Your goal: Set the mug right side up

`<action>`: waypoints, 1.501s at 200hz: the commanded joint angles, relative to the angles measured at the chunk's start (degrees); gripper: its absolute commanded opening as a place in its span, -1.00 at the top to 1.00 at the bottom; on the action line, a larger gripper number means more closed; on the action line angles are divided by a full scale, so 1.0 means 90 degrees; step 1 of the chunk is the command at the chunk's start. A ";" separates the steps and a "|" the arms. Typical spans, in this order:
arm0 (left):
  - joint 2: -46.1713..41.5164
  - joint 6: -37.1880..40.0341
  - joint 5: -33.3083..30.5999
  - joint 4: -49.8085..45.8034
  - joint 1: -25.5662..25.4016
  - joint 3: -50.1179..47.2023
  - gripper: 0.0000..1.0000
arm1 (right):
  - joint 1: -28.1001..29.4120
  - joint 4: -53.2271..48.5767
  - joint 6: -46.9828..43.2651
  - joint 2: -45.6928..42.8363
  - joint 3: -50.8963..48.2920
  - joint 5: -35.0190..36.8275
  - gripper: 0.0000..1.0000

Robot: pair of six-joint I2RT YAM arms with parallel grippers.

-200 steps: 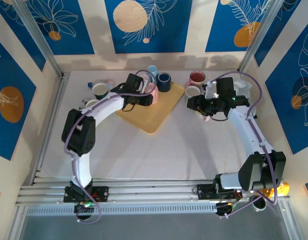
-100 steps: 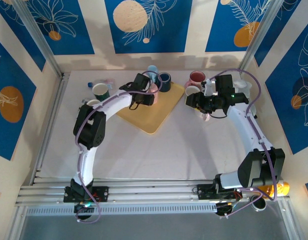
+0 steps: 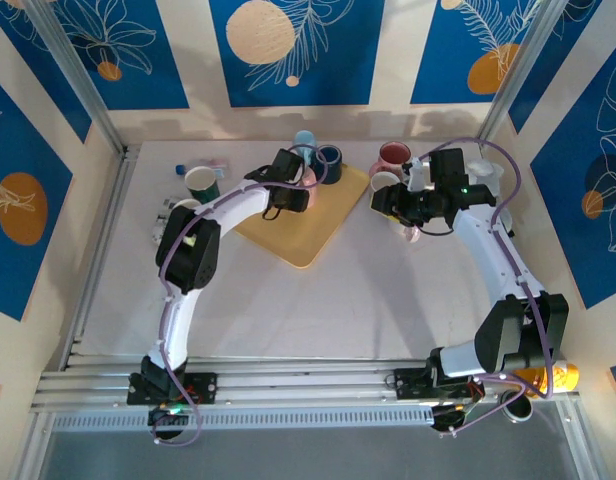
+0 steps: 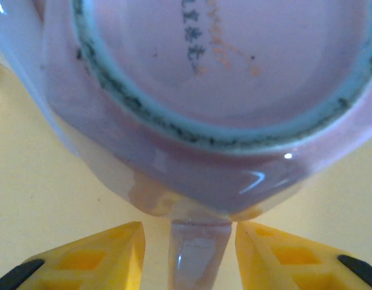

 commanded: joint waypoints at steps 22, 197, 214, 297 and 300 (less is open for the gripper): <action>0.0100 0.0114 -0.0104 -0.0146 -0.0054 0.0318 0.43 | 0.0007 -0.0047 0.0102 -0.0047 0.0246 -0.0128 0.08; -0.1296 0.0257 0.0862 -0.0077 -0.0152 -0.0407 1.00 | 0.0009 0.0006 0.0126 -0.0445 -0.0117 -0.0172 0.08; -0.1440 0.0145 0.1024 -0.0088 -0.0154 -0.0481 1.00 | -0.0006 0.0064 0.0155 -0.0488 -0.0182 -0.0220 0.08; -0.2513 -0.0495 0.1607 0.0063 -0.0154 -0.0921 1.00 | -0.0271 0.0826 0.0647 -0.0756 -0.0686 -0.1527 0.03; -0.2562 -0.0519 0.1652 0.0066 -0.0158 -0.0944 1.00 | -0.0278 0.0892 0.0703 -0.0780 -0.0720 -0.1575 0.02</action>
